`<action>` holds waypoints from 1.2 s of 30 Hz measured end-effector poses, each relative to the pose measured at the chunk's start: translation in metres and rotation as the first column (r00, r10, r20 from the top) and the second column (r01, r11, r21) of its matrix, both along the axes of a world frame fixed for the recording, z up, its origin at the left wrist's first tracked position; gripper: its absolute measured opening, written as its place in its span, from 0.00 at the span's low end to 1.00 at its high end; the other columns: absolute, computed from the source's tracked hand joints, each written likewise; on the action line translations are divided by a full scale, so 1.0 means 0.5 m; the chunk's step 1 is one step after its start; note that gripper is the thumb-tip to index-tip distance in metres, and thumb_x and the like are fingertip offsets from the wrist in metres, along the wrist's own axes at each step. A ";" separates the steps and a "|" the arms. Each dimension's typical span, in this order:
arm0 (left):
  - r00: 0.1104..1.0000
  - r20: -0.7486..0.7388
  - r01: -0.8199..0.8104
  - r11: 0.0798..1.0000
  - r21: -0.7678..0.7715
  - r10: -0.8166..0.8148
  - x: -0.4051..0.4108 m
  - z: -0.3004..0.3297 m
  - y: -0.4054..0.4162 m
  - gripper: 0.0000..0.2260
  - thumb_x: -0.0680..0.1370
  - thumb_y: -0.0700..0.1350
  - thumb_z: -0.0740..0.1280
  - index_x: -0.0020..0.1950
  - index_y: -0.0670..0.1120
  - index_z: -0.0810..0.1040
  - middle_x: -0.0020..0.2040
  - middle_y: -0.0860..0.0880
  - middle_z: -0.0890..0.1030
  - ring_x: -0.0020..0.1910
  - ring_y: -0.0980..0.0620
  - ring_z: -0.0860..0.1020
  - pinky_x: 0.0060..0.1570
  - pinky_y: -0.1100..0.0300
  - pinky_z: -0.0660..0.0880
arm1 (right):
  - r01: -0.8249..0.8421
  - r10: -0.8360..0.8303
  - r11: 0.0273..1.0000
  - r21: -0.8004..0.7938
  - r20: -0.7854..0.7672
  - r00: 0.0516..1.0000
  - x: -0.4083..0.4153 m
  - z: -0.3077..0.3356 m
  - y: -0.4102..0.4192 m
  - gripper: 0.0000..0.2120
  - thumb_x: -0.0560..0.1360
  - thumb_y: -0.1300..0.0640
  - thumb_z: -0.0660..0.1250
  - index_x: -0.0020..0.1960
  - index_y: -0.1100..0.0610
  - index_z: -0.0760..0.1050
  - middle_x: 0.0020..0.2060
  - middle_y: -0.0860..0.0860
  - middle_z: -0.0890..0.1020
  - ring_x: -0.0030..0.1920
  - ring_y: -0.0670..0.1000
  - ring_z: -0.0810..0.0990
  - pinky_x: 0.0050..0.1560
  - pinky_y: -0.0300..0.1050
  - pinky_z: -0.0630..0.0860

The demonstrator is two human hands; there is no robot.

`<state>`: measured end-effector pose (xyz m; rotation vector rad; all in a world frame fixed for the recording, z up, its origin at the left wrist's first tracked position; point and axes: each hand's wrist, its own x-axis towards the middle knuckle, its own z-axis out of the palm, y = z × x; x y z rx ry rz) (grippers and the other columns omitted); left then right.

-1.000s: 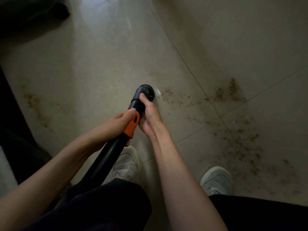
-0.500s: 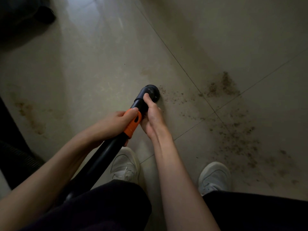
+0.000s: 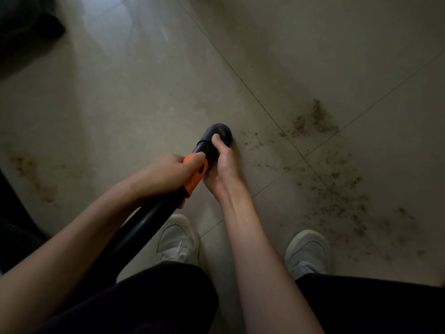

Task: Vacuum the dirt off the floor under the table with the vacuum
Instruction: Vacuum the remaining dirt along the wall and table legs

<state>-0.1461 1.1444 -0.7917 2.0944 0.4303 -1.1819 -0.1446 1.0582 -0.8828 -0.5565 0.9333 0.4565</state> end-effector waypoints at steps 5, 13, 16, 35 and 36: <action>0.999 -0.031 0.033 0.999 0.017 -0.032 -0.028 0.004 -0.005 0.19 0.80 0.57 0.55 0.47 0.42 0.73 0.31 0.43 0.76 0.22 0.47 0.75 0.27 0.60 0.74 | -0.008 0.008 1.000 -0.011 -0.017 1.000 -0.034 -0.003 -0.003 0.13 0.79 0.51 0.61 0.47 0.61 0.75 0.31 0.54 0.78 0.29 0.49 0.79 0.31 0.38 0.75; 0.999 -0.021 0.033 0.999 0.006 -0.032 -0.030 0.003 -0.014 0.20 0.80 0.58 0.55 0.47 0.42 0.73 0.30 0.43 0.76 0.23 0.47 0.75 0.27 0.61 0.74 | -0.003 0.002 0.999 -0.045 -0.020 1.000 -0.035 0.006 -0.015 0.13 0.79 0.51 0.60 0.45 0.60 0.74 0.32 0.53 0.77 0.30 0.49 0.78 0.32 0.40 0.75; 0.999 -0.027 0.020 1.000 0.003 -0.020 -0.029 0.005 -0.012 0.21 0.80 0.58 0.55 0.49 0.41 0.74 0.30 0.43 0.76 0.23 0.46 0.75 0.27 0.60 0.74 | -0.008 0.007 0.998 -0.056 -0.025 1.000 -0.033 0.007 -0.009 0.13 0.79 0.50 0.60 0.47 0.61 0.74 0.33 0.54 0.77 0.31 0.49 0.77 0.32 0.40 0.75; 0.998 0.018 0.054 0.998 -0.014 -0.054 0.013 -0.002 -0.057 0.20 0.80 0.57 0.55 0.45 0.41 0.73 0.29 0.44 0.76 0.20 0.49 0.75 0.25 0.63 0.73 | -0.026 0.022 0.994 -0.106 -0.041 0.999 0.017 0.002 -0.048 0.18 0.79 0.46 0.59 0.50 0.63 0.73 0.35 0.54 0.76 0.35 0.51 0.76 0.37 0.42 0.74; 0.998 0.021 0.054 0.998 -0.018 -0.054 0.019 -0.002 -0.058 0.20 0.80 0.57 0.55 0.45 0.41 0.73 0.30 0.44 0.76 0.20 0.49 0.75 0.25 0.64 0.73 | -0.017 0.013 0.994 -0.112 -0.036 0.999 0.023 0.000 -0.050 0.18 0.79 0.46 0.60 0.52 0.62 0.72 0.35 0.54 0.76 0.35 0.51 0.76 0.37 0.42 0.74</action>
